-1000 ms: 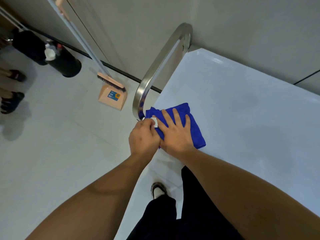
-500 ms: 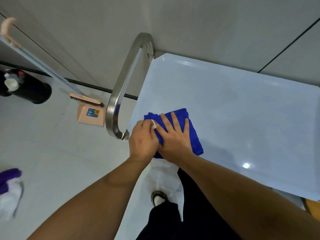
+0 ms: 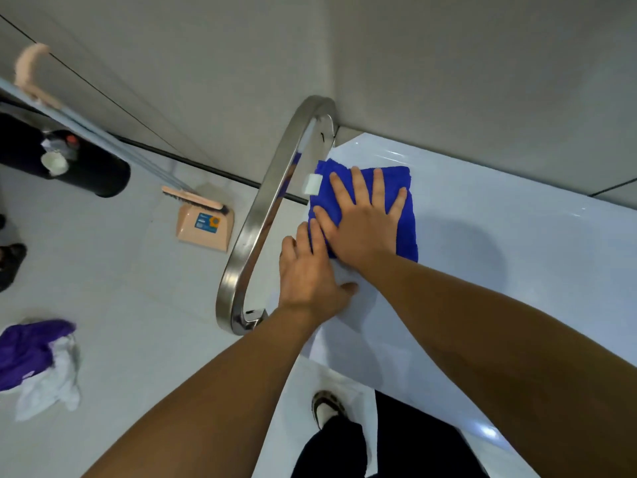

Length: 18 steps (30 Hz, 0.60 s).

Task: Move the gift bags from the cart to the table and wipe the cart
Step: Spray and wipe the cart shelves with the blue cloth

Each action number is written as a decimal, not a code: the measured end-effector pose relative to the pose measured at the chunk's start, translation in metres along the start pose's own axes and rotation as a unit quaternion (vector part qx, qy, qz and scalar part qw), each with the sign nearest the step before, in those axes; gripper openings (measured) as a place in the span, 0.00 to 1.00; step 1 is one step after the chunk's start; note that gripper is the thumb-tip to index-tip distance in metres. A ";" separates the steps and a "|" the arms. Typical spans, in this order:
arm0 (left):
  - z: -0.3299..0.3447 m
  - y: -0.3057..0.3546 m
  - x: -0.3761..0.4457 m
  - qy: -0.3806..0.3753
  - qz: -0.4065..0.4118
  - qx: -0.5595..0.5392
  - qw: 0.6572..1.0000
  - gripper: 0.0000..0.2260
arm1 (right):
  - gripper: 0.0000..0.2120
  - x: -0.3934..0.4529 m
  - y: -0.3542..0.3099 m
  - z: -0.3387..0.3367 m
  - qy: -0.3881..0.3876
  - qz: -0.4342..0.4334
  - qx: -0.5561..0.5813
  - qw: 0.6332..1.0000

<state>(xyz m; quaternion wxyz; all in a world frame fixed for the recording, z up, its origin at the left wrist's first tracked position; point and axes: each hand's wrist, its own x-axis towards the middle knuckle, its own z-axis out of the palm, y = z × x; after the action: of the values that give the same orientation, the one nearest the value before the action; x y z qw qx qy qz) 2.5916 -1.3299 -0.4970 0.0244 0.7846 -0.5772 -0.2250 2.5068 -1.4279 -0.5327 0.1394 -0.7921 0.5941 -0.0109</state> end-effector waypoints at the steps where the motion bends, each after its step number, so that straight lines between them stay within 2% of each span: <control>1: 0.002 0.001 0.003 -0.020 -0.001 0.028 0.999 0.55 | 0.34 0.010 -0.004 0.000 -0.001 0.019 0.007 1.000; 4: 0.001 0.002 0.010 -0.049 0.005 0.078 0.996 0.59 | 0.34 0.034 -0.016 0.000 0.014 0.069 0.009 0.997; 9: -0.011 0.016 0.026 -0.134 -0.049 0.061 0.988 0.66 | 0.34 0.044 -0.022 0.000 0.018 0.094 -0.018 0.995; 12: -0.005 0.018 0.021 -0.138 -0.042 0.064 0.987 0.65 | 0.35 0.046 -0.021 -0.002 -0.010 0.104 -0.006 0.994; 18: 0.001 0.025 0.017 -0.115 -0.017 0.096 0.989 0.59 | 0.35 0.038 -0.013 -0.006 -0.003 0.100 0.010 0.995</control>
<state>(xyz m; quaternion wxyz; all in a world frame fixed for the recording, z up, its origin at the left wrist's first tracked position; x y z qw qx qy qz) 2.5731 -1.3538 -0.4962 -0.1215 0.7619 -0.5816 -0.2579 2.5295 -1.4619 -0.5300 0.1491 -0.7275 0.6697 -0.0005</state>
